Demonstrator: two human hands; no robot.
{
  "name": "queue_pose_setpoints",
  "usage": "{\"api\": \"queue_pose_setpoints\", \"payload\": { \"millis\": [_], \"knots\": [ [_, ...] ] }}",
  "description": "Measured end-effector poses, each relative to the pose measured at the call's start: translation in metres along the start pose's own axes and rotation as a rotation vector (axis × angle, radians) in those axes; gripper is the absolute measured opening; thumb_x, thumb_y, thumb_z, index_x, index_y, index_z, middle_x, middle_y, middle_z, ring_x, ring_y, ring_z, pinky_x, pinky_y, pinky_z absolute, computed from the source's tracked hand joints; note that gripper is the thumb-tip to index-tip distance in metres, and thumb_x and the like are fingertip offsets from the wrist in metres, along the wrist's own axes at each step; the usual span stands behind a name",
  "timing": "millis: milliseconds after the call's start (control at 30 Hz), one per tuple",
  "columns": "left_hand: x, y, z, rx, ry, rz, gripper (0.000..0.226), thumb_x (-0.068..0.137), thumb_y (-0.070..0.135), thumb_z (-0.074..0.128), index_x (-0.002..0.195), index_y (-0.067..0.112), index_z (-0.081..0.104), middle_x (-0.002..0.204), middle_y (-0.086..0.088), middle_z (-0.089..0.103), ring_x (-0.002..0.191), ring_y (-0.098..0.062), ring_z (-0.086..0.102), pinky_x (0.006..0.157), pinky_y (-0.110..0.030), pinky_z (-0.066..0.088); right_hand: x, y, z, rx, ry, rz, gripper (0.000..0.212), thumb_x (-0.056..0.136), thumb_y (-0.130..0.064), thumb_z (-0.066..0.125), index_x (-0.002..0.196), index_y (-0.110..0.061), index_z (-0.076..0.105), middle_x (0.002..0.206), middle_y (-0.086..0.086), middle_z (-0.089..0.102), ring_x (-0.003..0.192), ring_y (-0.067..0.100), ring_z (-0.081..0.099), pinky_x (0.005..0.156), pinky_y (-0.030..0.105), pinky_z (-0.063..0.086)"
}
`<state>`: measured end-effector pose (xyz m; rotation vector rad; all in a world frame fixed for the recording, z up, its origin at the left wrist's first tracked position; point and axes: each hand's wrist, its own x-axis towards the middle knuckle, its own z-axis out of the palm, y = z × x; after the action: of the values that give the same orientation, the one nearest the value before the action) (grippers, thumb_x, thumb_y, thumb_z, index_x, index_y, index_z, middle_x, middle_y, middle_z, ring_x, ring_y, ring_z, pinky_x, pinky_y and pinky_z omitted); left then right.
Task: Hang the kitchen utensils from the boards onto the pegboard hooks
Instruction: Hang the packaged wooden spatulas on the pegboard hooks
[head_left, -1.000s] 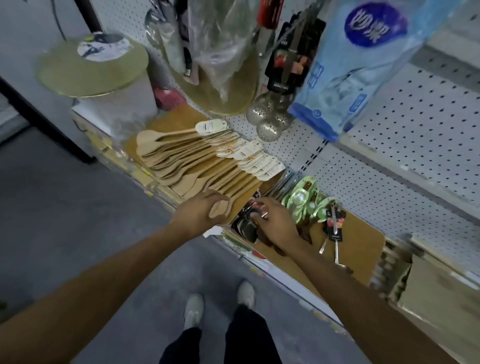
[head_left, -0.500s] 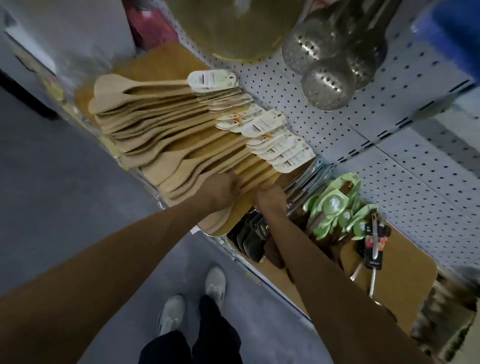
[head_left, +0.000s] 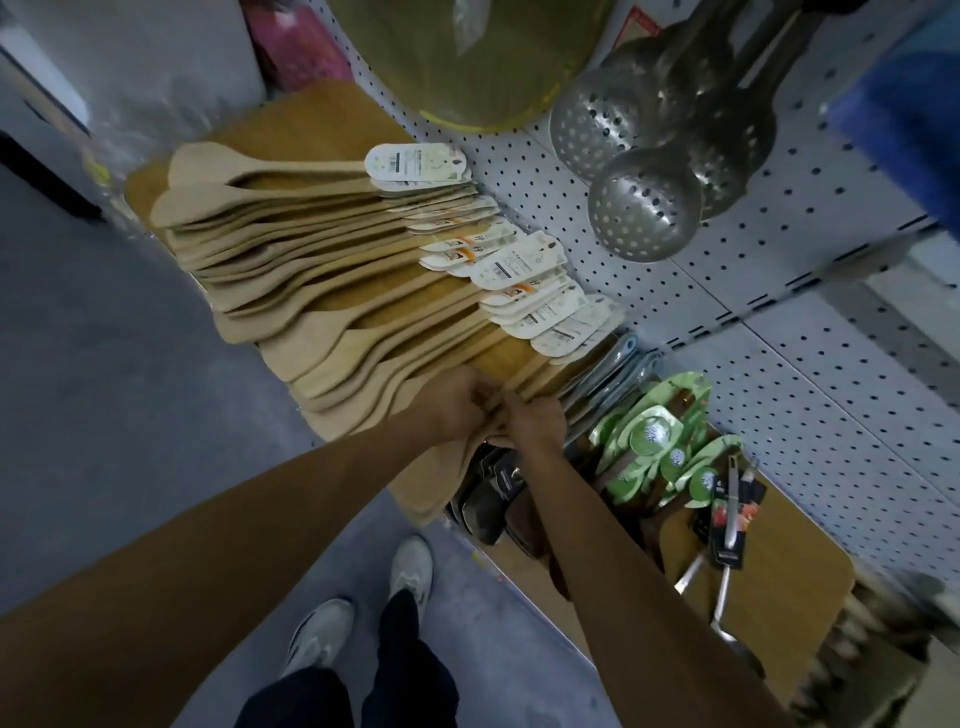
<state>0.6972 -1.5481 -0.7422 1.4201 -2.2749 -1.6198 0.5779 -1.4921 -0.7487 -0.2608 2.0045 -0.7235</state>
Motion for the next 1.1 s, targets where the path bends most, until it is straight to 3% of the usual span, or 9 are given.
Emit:
{"api": "queue_pose_setpoints", "payload": {
  "millis": [100,233,367,500,667,800,933,1000,1100],
  "knots": [
    [-0.015,0.013,-0.005,-0.073,-0.068,0.005,0.036,0.081,-0.012,0.058,0.110,0.003,0.073,0.106,-0.013,0.073,0.094,-0.018,0.064,0.072,-0.016,0.045,-0.032,0.004,-0.019,0.045,-0.037,-0.020,0.022,0.095,-0.021,0.056,0.092,0.000,0.061,0.075,0.020,0.070,0.055,0.027,0.070,0.056,0.039,0.061],
    [-0.056,0.045,-0.010,-0.081,-0.125,0.061,0.042,0.077,-0.021,0.060,0.110,0.000,0.074,0.106,-0.016,0.073,0.099,-0.024,0.067,0.070,-0.023,0.050,-0.083,0.011,-0.050,0.044,0.022,-0.087,0.024,0.096,-0.022,0.054,0.102,0.001,0.059,0.080,0.020,0.071,0.056,0.028,0.071,0.058,0.043,0.062],
    [-0.109,0.096,-0.015,-0.107,-0.175,0.074,0.020,0.085,-0.003,0.070,0.104,0.003,0.073,0.095,-0.005,0.072,0.083,-0.008,0.061,0.072,-0.017,0.047,-0.142,0.010,-0.084,0.093,0.057,-0.123,0.015,0.096,-0.023,0.055,0.095,-0.008,0.055,0.090,0.022,0.070,0.057,0.028,0.070,0.055,0.039,0.061],
    [-0.161,0.132,-0.013,-0.108,-0.221,0.082,0.010,0.087,0.001,0.072,0.095,0.005,0.066,0.093,-0.008,0.065,0.092,-0.015,0.059,0.080,-0.024,0.042,-0.205,0.015,-0.119,0.114,0.111,-0.153,0.022,0.097,-0.020,0.053,0.106,0.000,0.054,0.090,0.022,0.070,0.059,0.029,0.071,0.056,0.041,0.062],
    [-0.230,0.183,-0.001,-0.155,-0.385,0.111,0.016,0.088,-0.007,0.067,0.094,0.006,0.060,0.080,0.000,0.060,0.068,-0.010,0.056,0.049,-0.012,0.044,-0.287,0.038,-0.162,0.148,0.228,-0.227,0.011,0.094,-0.021,0.056,0.093,-0.011,0.059,0.088,0.017,0.072,0.070,0.034,0.072,0.064,0.053,0.060],
    [-0.282,0.231,0.014,-0.124,-0.536,0.173,0.033,0.086,-0.018,0.061,0.106,0.006,0.053,0.082,-0.004,0.063,0.063,-0.011,0.064,0.046,-0.025,0.049,-0.340,0.075,-0.204,0.160,0.331,-0.296,0.021,0.090,-0.029,0.056,0.100,-0.011,0.059,0.083,0.015,0.070,0.071,0.033,0.070,0.059,0.055,0.058],
    [-0.320,0.276,0.042,-0.047,-0.590,0.286,0.030,0.089,-0.006,0.066,0.104,0.017,0.055,0.096,-0.014,0.067,0.078,-0.026,0.070,0.063,-0.043,0.057,-0.424,0.093,-0.251,0.200,0.495,-0.361,0.009,0.093,-0.015,0.057,0.101,-0.018,0.059,0.080,0.010,0.067,0.070,0.027,0.068,0.058,0.045,0.060],
    [-0.337,0.298,0.061,-0.046,-0.613,0.353,0.020,0.092,0.001,0.065,0.106,0.011,0.055,0.104,-0.025,0.067,0.075,-0.024,0.071,0.058,-0.038,0.058,-0.453,0.111,-0.276,0.239,0.554,-0.377,0.016,0.090,-0.012,0.058,0.104,-0.019,0.058,0.083,0.002,0.067,0.076,0.020,0.067,0.063,0.043,0.060],
    [-0.363,0.330,0.098,-0.026,-0.677,0.444,0.016,0.095,0.006,0.062,0.107,0.007,0.051,0.095,-0.016,0.068,0.065,-0.009,0.071,0.053,-0.029,0.053,-0.486,0.146,-0.313,0.314,0.595,-0.381,0.016,0.090,-0.020,0.058,0.106,-0.018,0.056,0.088,0.006,0.068,0.083,0.027,0.068,0.070,0.052,0.059]
  ]
}}
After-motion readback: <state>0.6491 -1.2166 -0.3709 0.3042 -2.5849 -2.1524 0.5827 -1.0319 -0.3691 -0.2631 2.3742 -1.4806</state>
